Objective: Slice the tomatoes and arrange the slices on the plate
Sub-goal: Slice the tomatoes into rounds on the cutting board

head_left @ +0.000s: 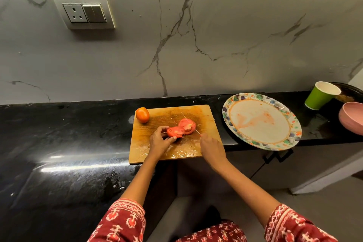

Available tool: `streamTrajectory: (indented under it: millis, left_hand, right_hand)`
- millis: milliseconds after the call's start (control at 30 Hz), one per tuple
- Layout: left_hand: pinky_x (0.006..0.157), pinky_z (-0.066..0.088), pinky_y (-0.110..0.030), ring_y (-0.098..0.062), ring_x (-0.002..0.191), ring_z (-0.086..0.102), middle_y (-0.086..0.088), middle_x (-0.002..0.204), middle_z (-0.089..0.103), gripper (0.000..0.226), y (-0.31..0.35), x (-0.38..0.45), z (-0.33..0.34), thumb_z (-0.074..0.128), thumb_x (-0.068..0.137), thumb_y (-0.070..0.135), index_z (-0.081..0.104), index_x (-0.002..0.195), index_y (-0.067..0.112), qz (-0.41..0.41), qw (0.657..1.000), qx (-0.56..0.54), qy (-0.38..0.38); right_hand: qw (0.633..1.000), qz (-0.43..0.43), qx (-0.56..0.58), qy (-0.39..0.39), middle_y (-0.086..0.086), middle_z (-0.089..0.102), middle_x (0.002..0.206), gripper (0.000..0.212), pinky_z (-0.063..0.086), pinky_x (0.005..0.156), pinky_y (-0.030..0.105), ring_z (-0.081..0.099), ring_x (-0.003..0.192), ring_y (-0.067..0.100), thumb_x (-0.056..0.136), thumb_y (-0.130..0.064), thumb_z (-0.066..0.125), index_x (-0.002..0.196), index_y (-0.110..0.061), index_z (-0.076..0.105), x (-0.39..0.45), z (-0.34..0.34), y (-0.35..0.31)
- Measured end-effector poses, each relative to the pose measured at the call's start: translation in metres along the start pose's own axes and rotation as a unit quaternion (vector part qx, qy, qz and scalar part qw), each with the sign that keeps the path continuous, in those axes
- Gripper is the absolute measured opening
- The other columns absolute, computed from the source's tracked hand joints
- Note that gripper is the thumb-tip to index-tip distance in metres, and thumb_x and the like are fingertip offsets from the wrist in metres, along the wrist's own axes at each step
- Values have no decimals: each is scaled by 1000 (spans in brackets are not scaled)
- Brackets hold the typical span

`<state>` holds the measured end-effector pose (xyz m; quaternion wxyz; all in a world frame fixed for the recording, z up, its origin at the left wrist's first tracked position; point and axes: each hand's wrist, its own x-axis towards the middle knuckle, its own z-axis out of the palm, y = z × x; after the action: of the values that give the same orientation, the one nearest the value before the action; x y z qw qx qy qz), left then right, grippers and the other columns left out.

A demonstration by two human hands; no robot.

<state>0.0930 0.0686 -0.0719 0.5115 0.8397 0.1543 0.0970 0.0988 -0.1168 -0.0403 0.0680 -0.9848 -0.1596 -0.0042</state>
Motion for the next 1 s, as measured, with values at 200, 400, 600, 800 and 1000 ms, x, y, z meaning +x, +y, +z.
streamTrajectory:
  millis: [200, 400, 600, 800, 1000]
  left_hand:
    - [82, 49, -22, -25, 112, 57, -16, 127, 55, 60, 3, 2, 1, 76, 72, 6, 50, 125, 6, 4, 1000, -14, -20]
    - [86, 49, -26, -19, 105, 57, -11, 121, 57, 71, 5, 2, -4, 82, 63, 6, 50, 126, 10, 7, 998, 20, -51]
    - [82, 51, -22, -15, 104, 55, -9, 120, 55, 73, 3, -3, -10, 81, 62, 0, 50, 126, 12, 34, 995, 31, -91]
    - [74, 51, -16, -20, 107, 56, -8, 117, 53, 72, -5, -4, -13, 81, 62, -2, 50, 126, 11, 20, 995, 3, -93]
    - [76, 50, -18, -15, 104, 54, -5, 116, 53, 71, -3, 0, -12, 80, 64, -1, 49, 127, 12, 10, 996, 3, -90]
  right_hand:
    - [993, 29, 118, -2, 17, 63, 103, 26, 41, 70, 36, 61, 97, 35, 100, -19, 34, 108, -2, 52, 14, -13, 6]
    - [964, -37, 259, -55, 10, 63, 98, 21, 37, 71, 26, 58, 92, 24, 93, -10, 48, 107, -2, 60, 46, -25, -14]
    - [969, -92, 181, -141, 12, 62, 108, 20, 47, 81, 34, 58, 100, 26, 89, -13, 55, 106, -4, 62, 78, -10, -34]
    - [971, -93, 184, -119, 7, 58, 92, 5, 39, 70, 26, 52, 84, 17, 88, -13, 58, 83, -13, 55, 80, 1, -32]
    - [971, -74, 190, -123, 9, 59, 86, 3, 38, 65, 27, 52, 79, 17, 90, -14, 55, 89, -12, 57, 99, -13, -15]
